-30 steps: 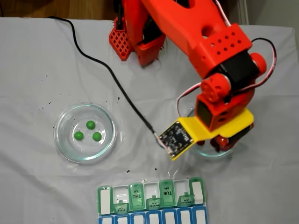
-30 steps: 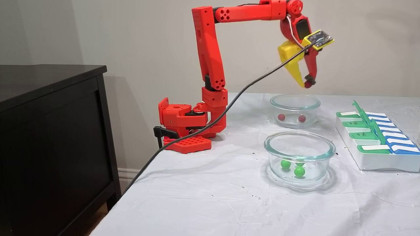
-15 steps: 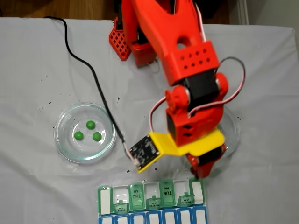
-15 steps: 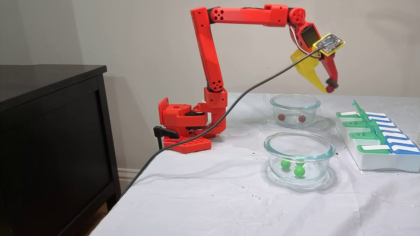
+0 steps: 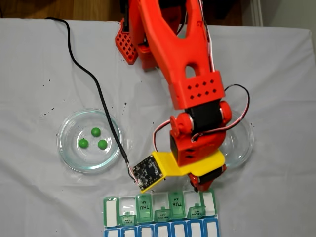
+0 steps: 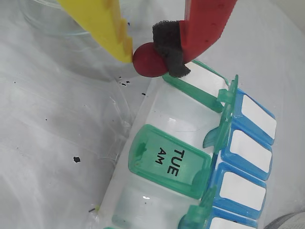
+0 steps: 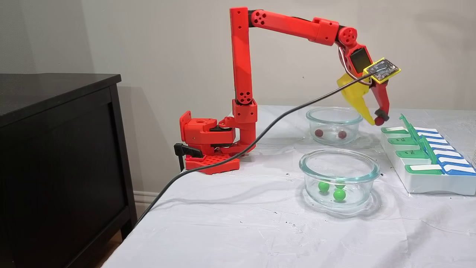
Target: Sort medicines into box.
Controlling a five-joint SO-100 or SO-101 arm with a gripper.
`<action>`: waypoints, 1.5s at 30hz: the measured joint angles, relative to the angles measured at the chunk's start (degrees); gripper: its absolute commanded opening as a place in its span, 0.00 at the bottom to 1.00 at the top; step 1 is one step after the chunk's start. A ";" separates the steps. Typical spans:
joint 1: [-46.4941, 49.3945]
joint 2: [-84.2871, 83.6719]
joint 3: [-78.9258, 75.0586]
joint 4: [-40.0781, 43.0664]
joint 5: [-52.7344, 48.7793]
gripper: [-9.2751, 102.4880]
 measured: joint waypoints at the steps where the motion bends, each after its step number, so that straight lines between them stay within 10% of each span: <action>1: 0.00 -0.35 0.00 -0.53 0.00 0.08; 16: 2.29 -7.47 -5.27 -5.54 0.00 0.09; 31: 2.02 -8.00 -5.45 -5.27 -1.49 0.29; 45: -3.78 6.86 -0.70 5.10 -0.62 0.10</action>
